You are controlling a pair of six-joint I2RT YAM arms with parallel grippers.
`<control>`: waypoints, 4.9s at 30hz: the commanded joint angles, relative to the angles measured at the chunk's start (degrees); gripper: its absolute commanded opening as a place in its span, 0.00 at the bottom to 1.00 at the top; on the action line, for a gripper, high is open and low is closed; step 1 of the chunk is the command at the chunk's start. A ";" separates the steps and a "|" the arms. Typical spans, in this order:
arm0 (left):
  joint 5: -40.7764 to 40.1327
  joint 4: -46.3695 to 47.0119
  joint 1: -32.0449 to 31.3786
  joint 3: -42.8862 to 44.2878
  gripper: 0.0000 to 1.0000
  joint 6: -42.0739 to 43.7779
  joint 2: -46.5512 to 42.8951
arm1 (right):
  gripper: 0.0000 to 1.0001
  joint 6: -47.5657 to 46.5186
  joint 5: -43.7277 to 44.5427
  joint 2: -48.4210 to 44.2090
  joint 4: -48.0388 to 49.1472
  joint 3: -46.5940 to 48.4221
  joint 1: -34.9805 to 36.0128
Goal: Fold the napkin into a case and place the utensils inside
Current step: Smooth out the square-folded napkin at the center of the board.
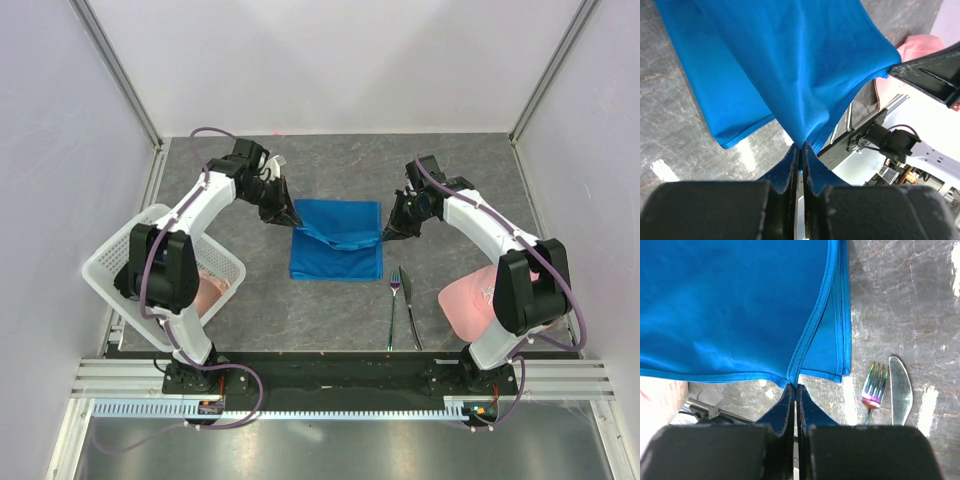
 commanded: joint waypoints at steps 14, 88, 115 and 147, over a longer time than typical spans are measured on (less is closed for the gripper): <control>-0.30 4.02 -1.98 -15.06 0.09 -1.76 -3.22 | 0.00 -2.20 0.05 -0.94 -0.06 -5.82 -0.05; -2.50 -7.05 -2.33 13.75 0.10 -5.63 -5.77 | 0.00 -2.47 -2.06 -3.66 -16.05 18.17 -0.57; -4.52 3.57 -9.89 -23.84 0.10 -7.92 -14.47 | 0.00 -6.78 -2.41 -7.70 -9.56 -4.23 -1.54; -13.48 11.94 -10.34 -25.81 0.13 -6.17 5.12 | 0.00 -7.13 -0.12 4.86 8.38 -16.46 1.27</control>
